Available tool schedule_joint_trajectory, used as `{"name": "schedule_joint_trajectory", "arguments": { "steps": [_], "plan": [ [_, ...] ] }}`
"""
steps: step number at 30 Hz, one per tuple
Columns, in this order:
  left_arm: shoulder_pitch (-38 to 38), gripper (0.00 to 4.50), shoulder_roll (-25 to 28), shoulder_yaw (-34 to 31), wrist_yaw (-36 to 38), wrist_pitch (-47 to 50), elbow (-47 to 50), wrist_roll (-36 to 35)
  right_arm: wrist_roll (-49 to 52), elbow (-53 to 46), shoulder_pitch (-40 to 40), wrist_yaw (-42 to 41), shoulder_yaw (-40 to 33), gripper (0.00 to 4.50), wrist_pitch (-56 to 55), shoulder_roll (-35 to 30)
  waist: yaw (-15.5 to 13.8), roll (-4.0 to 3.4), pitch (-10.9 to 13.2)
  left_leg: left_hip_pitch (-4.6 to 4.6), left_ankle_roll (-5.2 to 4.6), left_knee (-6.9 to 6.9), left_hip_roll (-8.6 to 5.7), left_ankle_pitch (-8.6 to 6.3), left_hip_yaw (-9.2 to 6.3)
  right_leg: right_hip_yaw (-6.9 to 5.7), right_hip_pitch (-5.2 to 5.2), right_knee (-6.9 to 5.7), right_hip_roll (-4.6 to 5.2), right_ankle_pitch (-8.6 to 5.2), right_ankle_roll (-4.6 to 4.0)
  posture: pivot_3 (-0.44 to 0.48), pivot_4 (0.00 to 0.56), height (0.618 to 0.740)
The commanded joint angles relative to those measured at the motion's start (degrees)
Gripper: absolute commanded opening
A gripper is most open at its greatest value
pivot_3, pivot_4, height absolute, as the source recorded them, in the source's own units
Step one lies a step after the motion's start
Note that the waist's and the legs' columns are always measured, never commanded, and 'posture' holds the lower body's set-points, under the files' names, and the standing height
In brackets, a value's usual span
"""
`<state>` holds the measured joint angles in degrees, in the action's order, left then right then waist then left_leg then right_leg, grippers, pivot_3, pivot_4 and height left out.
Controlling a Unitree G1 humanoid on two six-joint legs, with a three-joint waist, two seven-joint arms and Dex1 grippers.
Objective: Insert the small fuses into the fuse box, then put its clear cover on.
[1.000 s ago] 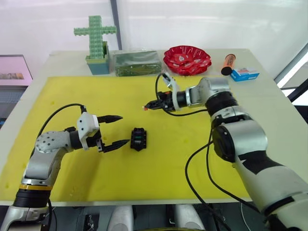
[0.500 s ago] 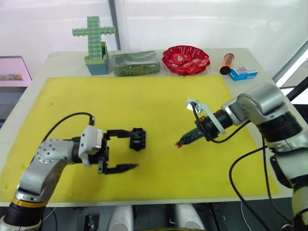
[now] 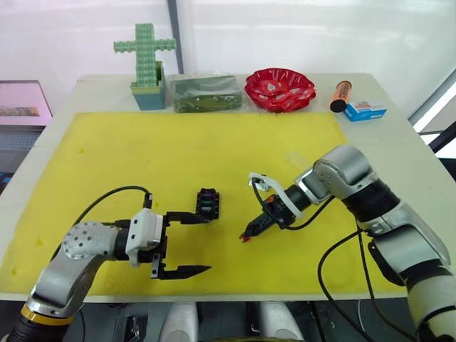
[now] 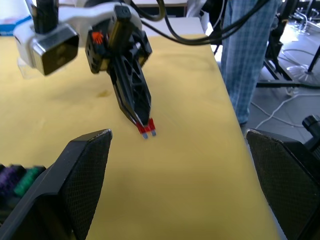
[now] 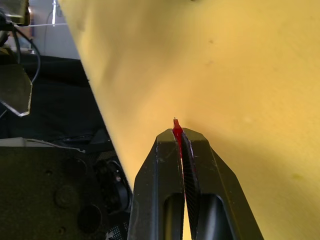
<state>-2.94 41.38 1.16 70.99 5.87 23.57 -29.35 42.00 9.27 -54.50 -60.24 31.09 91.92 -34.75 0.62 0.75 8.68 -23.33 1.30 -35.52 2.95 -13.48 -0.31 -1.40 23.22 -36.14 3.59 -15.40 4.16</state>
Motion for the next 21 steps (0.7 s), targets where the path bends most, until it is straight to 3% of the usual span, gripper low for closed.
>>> {"name": "schedule_joint_trajectory", "arguments": {
  "steps": [1, 2, 3, 4, 14, 18, 21],
  "plan": [
    [0.22, 4.50, -0.23, -0.65, -0.21, -1.88, 1.17, -0.04, -0.25, 0.46, -0.43, 0.77, -0.79, 0.05, 0.01, 1.33, 0.00, 0.00, 0.00, 0.00, 0.00, 0.00, 0.00, 0.00, 0.00, 0.00, 0.00, 0.00, 0.00, 0.00, 0.00, 0.000, 0.150, 0.740],
    [0.37, 4.50, -0.33, -0.44, -0.42, -1.79, 1.21, -0.07, -0.33, 0.82, -0.54, 0.96, -1.23, 0.05, -0.04, 1.72, 0.02, 0.01, 0.00, 0.00, 0.00, 0.00, 0.00, 0.00, 0.00, 0.00, 0.00, 0.00, 0.00, 0.00, 0.00, 0.000, 0.150, 0.740],
    [0.53, 4.50, -0.39, -0.25, -0.55, -1.69, 1.16, -0.09, -0.42, 1.18, -0.65, 1.09, -1.50, 0.51, -0.11, 1.99, 0.02, 0.00, 0.00, 0.01, 0.00, 0.00, 0.00, 0.00, 0.00, 0.00, -0.01, 0.00, 0.00, 0.00, 0.00, 0.000, 0.150, 0.740],
    [0.65, 4.50, -0.37, -0.11, -0.50, -1.69, 1.08, -0.04, -0.66, 1.45, -0.70, 1.07, -1.41, 0.67, -0.49, 1.87, -0.01, 0.00, 0.00, 0.00, 0.00, 0.00, 0.00, 0.00, 0.00, 0.00, -0.01, 0.00, 0.00, 0.03, 0.05, 0.000, 0.150, 0.740],
    [1.79, 4.50, -0.29, 0.18, 0.34, -1.92, 0.01, -0.40, -1.17, 0.92, -0.81, 0.20, -5.36, 4.20, -2.56, -3.93, -0.14, 0.00, 0.00, 0.00, 0.00, -0.08, 0.00, 0.00, 0.00, 0.00, -0.06, 0.00, 0.01, 0.01, 0.01, 0.000, 0.150, 0.740],
    [0.50, 4.50, -0.09, -0.15, 0.16, -1.63, 1.56, -1.08, 4.45, 0.07, 1.50, -0.52, -16.97, 4.20, 0.42, -5.39, -0.23, 0.00, 0.00, -0.04, 0.00, -0.13, -0.01, 0.00, 0.01, 0.00, -0.06, 0.02, 0.03, 0.00, 0.00, 0.000, 0.150, 0.740],
    [-0.13, 4.50, -0.04, 0.28, 0.03, -1.06, 2.63, -1.30, 5.68, -3.93, 6.90, -0.12, -20.83, 4.20, -0.92, -6.24, -0.23, 0.06, -0.03, -0.02, -0.05, -0.11, 0.00, -0.03, 0.00, 0.00, -0.07, 0.02, 0.00, 0.03, 0.05, 0.000, 0.150, 0.740]
  ]
}}
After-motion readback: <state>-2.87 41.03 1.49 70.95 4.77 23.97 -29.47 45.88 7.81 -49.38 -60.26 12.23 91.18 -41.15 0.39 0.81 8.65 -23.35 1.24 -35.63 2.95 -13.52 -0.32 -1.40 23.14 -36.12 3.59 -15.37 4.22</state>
